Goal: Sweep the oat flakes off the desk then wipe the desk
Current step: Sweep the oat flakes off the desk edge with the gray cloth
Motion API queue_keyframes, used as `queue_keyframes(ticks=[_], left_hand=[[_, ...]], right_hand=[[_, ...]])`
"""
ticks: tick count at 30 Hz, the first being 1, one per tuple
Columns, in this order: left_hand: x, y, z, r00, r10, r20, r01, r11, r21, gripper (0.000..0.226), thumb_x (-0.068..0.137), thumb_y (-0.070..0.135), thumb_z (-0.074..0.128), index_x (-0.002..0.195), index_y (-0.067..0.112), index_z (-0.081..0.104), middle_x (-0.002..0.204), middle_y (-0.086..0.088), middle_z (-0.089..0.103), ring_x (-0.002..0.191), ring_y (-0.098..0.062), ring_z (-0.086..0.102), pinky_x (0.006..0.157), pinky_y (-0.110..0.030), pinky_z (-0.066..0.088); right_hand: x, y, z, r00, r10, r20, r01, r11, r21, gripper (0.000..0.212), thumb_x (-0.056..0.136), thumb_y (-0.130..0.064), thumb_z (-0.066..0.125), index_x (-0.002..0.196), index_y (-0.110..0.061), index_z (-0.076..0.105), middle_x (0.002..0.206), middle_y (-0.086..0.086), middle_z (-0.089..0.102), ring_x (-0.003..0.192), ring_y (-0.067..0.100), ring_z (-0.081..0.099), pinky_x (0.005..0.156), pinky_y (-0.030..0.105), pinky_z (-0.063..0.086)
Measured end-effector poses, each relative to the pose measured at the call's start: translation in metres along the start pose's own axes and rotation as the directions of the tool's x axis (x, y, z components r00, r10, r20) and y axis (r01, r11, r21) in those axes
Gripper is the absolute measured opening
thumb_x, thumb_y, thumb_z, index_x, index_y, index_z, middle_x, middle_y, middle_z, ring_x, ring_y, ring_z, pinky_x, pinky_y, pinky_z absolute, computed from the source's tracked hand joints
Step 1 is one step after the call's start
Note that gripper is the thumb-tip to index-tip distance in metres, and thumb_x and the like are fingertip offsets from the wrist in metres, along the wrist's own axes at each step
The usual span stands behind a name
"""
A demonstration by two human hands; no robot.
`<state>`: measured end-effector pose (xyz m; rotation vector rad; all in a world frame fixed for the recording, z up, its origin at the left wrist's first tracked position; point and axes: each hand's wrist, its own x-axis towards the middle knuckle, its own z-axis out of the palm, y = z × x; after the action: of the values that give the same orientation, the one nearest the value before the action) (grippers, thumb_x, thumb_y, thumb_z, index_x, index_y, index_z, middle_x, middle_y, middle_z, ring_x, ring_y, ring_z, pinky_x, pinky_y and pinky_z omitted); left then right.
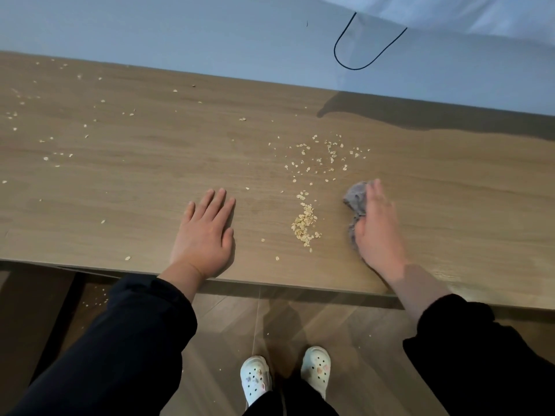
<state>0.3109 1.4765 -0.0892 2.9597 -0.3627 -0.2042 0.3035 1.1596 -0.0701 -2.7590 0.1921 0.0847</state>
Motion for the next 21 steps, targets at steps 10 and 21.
queue_keyframes(ticks=[10, 21], left_hand=[[0.001, -0.002, 0.005, 1.0, -0.027, -0.007, 0.028, 0.999, 0.046, 0.074, 0.088, 0.042, 0.012, 0.152, 0.005, 0.016, 0.16, -0.006, 0.009, 0.148, -0.018, 0.005, 0.12, -0.042, 0.007], [0.002, -0.004, 0.009, 0.998, -0.04, -0.047, 0.043, 0.996, 0.077, 0.068, 0.091, 0.039, 0.02, 0.15, 0.005, 0.024, 0.158, -0.007, 0.018, 0.146, -0.02, 0.016, 0.116, -0.037, 0.011]], right_hand=[[0.111, 0.032, -0.013, 0.879, 0.401, -0.259, -0.361, 0.913, 0.188, 0.061, 0.094, -0.01, 0.046, 0.149, 0.002, 0.022, 0.161, 0.018, 0.011, 0.149, 0.03, 0.011, 0.122, 0.04, 0.011], [0.1, -0.008, 0.009, 0.957, -0.289, 0.018, 0.288, 0.957, 0.033, 0.064, 0.093, -0.004, 0.039, 0.154, -0.01, 0.019, 0.163, 0.006, 0.006, 0.15, 0.019, 0.006, 0.122, 0.036, 0.008]])
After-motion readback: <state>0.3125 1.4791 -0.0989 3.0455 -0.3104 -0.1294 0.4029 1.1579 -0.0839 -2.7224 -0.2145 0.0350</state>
